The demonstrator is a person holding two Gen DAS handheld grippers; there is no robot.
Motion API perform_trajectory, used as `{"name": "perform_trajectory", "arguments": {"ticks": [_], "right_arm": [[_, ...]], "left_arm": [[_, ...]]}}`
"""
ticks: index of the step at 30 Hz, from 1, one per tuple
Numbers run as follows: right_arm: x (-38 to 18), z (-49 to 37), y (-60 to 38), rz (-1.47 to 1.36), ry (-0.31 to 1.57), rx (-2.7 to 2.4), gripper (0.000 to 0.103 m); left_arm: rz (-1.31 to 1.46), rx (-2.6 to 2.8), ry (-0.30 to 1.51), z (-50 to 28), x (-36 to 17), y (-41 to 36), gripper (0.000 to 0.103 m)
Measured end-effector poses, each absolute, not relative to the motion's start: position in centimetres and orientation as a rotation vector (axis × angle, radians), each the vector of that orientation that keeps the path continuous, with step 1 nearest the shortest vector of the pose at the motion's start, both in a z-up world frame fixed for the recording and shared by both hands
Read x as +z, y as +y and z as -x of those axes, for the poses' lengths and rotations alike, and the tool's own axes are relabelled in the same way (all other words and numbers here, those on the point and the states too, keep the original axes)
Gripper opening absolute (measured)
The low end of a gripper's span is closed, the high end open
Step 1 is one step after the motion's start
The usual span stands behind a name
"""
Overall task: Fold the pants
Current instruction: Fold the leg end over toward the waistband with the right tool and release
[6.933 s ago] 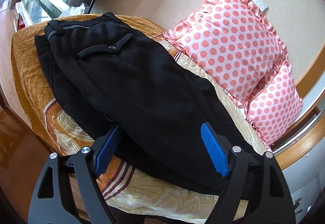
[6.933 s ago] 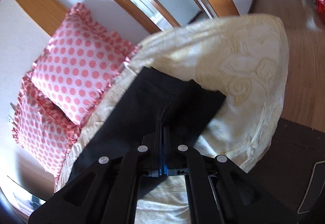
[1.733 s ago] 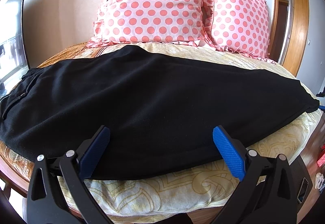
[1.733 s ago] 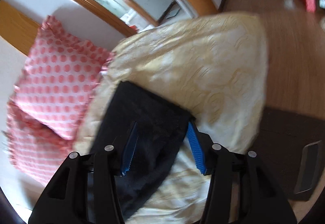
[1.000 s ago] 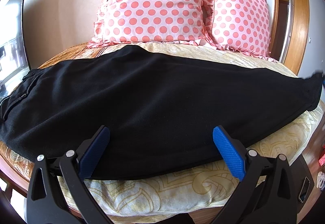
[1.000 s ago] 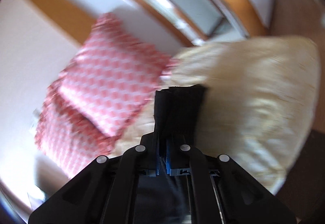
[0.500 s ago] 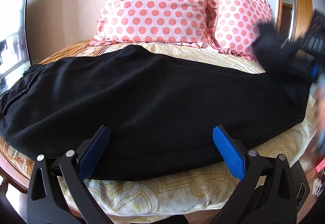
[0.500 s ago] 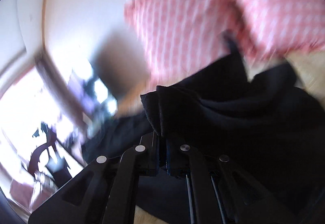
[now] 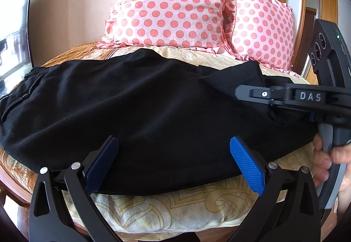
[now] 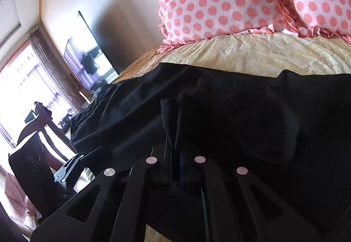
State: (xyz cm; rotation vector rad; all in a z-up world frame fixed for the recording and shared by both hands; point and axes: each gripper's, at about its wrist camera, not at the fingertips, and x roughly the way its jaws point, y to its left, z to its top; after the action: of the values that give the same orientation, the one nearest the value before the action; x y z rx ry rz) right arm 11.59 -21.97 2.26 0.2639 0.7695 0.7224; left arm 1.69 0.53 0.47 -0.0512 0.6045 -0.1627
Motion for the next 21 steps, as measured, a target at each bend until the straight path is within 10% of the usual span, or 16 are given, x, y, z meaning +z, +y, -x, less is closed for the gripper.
{"name": "perform_trajectory", "arguments": {"ticks": [7,12,21], "right_arm": [[1.6,-10.5,-19.3,-0.019,0.844,0.739,0.006],[1.4,-10.2,-21.6,-0.213,0.908,0.826,0.063],[4.9,-10.1,-30.0,-0.373,0.774,0.617,0.061]], "left_arm": [[0.072,-0.172,0.607,-1.7,0.6,0.8,0.101],[0.05,-0.164,0.603,-1.6,0.6,0.5,0.101],[0.103,-0.199,0.598,-1.4,0.7,1.2,0.101]]}}
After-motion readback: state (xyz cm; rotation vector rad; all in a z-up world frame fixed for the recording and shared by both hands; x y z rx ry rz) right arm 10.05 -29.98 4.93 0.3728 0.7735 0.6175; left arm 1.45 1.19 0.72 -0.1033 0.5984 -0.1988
